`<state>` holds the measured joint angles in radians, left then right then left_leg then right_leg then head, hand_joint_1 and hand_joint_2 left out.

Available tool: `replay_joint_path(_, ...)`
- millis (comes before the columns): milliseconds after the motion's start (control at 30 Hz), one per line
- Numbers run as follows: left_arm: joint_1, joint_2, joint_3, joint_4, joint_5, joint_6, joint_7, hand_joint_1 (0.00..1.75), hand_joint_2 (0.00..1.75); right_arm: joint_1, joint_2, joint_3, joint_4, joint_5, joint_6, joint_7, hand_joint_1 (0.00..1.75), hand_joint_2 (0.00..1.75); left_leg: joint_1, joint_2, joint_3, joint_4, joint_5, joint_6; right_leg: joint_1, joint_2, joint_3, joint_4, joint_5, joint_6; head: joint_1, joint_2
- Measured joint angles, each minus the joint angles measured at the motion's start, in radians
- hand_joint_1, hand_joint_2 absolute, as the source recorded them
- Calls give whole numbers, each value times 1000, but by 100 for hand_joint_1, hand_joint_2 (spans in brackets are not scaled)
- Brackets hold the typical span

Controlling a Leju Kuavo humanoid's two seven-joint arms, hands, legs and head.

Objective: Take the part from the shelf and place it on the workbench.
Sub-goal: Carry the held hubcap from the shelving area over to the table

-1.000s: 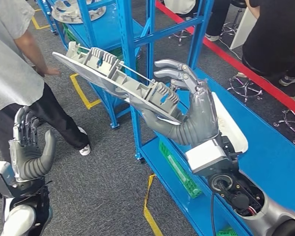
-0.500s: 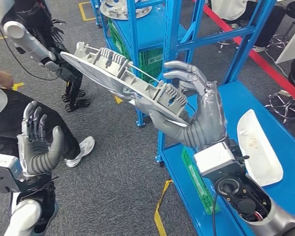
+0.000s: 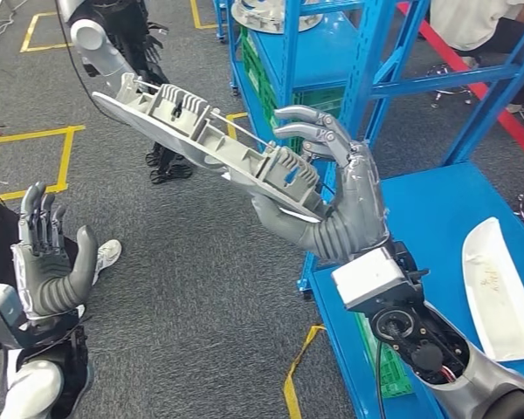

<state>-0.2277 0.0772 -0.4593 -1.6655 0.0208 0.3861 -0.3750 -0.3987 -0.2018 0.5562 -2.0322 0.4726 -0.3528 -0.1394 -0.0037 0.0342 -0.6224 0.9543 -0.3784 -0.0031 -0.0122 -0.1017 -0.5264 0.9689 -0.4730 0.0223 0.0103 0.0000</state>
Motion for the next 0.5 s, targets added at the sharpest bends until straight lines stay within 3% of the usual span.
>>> replay_joint_path(67, -4, -3, 0, 0, -1, -1, -3, 0, 175, 1, 0, -2, 1, -5, -2, -4, 175, 175, 5, -20, 10, -9, 2, 13, -5, 36, -18, 48, -32, 8, 4, 0)
replay_joint_path(133, -9, -7, 0, 2, -1, -4, -8, 0, 175, 3, 0, -6, 4, -8, -5, -10, 175, 175, 8, -41, 16, -11, 1, 21, -7, 84, -81, 176, -89, 12, 15, 0)
replay_joint_path(167, -10, -10, 0, 4, -1, -5, -10, 0, 175, 7, 0, -9, 6, -9, -7, -11, 175, 175, 7, -52, 16, -11, 0, 24, -7, 93, -119, 245, -111, 13, 20, 0)
replay_joint_path(200, -11, -12, -1, 6, -1, -5, -13, 0, 175, 13, -1, -11, 8, -11, -9, -12, 175, 175, 7, -65, 17, -10, 0, 24, -7, 98, -147, 290, -117, 15, 24, 0)
replay_joint_path(233, -13, -14, -2, 9, -2, -4, -15, 0, 175, 19, -2, -13, 10, -14, -11, -13, 175, 175, 7, -79, 18, -10, -1, 24, -7, 99, -159, 299, -105, 15, 26, 0)
replay_joint_path(300, -19, -18, -4, 14, -3, 1, -21, 0, 175, 28, -5, -16, 13, -22, -15, -16, 175, 175, 8, -108, 21, -6, -4, 22, -9, 111, -127, 199, -28, 12, 33, 0)
replay_joint_path(367, -27, -21, -5, 19, -5, 9, -25, 0, 175, 30, -9, -20, 15, -28, -20, -19, 175, 175, 8, -134, 19, 2, -8, 15, -13, 157, -71, 67, 29, 6, 39, 0)
replay_joint_path(433, -32, -23, -6, 24, -7, 14, -29, 0, 175, 33, -12, -24, 18, -32, -25, -22, 175, 175, 11, -155, 9, 6, -6, 4, -13, 184, -45, 18, 33, 2, 40, 0)
replay_joint_path(500, -34, -23, -7, 28, -7, 19, -30, 0, 175, 33, -13, -27, 22, -37, -26, -22, 175, 175, 14, -164, 1, 7, -3, -8, -13, 166, -38, 9, 34, -5, 41, 0)
